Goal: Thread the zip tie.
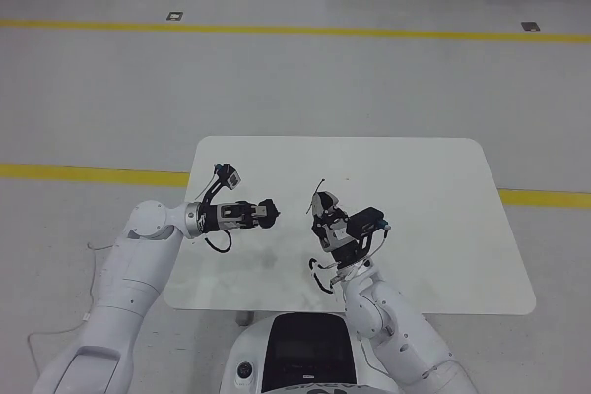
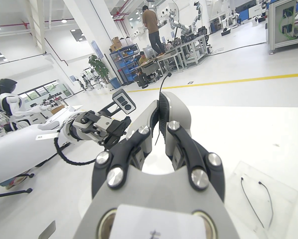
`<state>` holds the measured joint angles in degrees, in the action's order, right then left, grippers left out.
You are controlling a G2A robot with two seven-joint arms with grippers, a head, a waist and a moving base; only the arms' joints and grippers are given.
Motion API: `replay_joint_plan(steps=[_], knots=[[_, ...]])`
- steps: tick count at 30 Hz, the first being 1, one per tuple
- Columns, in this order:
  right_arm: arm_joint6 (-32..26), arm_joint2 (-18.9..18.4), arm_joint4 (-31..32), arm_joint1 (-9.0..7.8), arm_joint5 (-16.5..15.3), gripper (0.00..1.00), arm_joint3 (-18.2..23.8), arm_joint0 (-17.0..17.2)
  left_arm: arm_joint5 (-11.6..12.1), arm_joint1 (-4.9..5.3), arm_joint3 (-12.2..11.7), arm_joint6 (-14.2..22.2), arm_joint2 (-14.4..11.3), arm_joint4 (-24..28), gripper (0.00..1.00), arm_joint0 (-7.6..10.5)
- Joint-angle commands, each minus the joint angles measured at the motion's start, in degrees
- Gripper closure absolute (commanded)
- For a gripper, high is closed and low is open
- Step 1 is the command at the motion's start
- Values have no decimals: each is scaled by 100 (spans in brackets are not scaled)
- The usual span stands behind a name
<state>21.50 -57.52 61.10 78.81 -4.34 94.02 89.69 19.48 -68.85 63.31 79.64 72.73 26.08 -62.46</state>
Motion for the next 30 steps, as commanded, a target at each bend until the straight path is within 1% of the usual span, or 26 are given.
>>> replay_joint_plan(steps=[1,4,6,8,12,16,17,20,30], knots=[[0,0,0,0,0,100,0,0,0,0,0,0,0,0,100,0],[36,-4,0,4,26,100,39,-7,0,0,0,0,0,0,100,0],[199,70,19,26,66,100,84,-5,0,0,0,0,0,0,100,0],[385,177,289,45,201,100,26,-25,0,0,0,0,0,0,100,0],[808,470,460,124,388,100,-104,-85,0,0,0,0,0,0,100,0],[1265,705,784,208,757,100,-379,-221,0,0,0,0,0,0,100,0],[1370,769,723,240,787,100,-449,-254,0,0,0,0,0,0,100,0],[1487,850,734,292,848,100,-650,-376,0,0,0,0,0,0,100,0],[1487,850,734,292,848,100,-650,-376,0,0,0,0,0,0,100,0]])
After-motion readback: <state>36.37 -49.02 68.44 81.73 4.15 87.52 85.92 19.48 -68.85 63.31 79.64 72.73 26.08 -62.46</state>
